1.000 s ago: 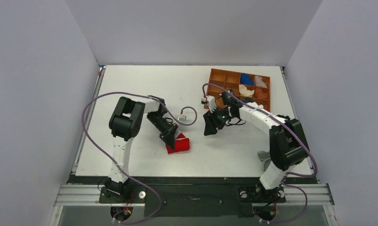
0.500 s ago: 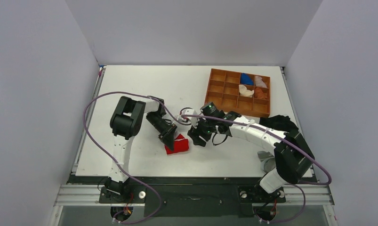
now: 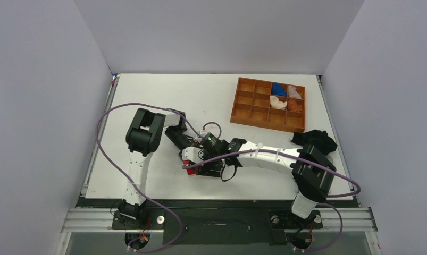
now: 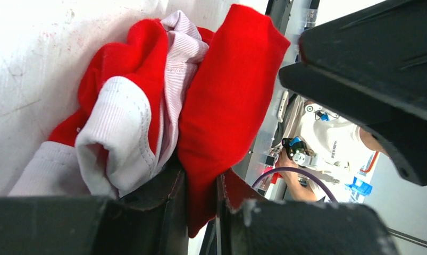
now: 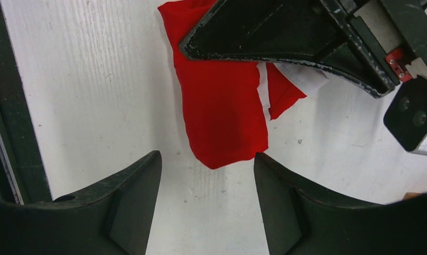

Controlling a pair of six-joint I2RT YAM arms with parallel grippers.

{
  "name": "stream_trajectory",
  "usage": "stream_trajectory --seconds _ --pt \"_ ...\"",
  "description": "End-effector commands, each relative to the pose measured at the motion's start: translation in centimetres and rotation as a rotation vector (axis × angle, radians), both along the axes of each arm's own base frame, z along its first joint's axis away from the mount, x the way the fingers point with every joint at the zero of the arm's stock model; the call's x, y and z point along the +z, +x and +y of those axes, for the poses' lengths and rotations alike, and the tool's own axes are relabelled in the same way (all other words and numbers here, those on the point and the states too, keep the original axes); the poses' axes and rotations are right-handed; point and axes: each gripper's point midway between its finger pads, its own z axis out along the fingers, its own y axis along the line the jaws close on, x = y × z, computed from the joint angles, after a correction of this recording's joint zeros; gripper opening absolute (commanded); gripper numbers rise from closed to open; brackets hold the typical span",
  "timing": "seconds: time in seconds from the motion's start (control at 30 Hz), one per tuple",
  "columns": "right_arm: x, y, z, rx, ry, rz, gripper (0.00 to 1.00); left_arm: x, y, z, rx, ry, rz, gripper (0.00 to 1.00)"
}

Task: Roll the underwear
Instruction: Roll the underwear to the center of the board.

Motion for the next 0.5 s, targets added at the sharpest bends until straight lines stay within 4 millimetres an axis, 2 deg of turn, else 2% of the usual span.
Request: stream_trajectory --seconds 0.0,0.47 --pt "1.0 1.4 1.7 0.029 -0.001 -0.102 0.6 -1.9 0.9 0.9 -0.058 0.002 -0.07 0.0" --pt "-1.4 2.2 4.0 0.071 -0.046 -0.139 0.61 -1.9 0.8 0.9 -0.069 -0.007 -0.04 0.0"
